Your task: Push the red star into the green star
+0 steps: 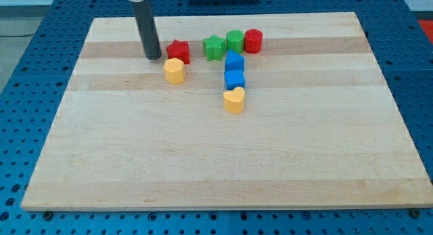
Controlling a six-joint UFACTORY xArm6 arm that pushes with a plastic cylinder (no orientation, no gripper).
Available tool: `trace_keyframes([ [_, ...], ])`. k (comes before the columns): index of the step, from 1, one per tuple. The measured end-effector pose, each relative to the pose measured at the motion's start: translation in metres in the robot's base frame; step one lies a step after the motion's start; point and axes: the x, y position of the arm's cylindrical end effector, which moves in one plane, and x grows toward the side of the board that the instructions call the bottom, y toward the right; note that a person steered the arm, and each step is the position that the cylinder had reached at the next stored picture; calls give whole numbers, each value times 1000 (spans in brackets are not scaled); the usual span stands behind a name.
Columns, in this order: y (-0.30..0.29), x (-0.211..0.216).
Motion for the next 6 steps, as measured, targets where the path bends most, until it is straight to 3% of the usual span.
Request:
trace_keyframes([
  [4, 118, -15],
  [6, 102, 17],
])
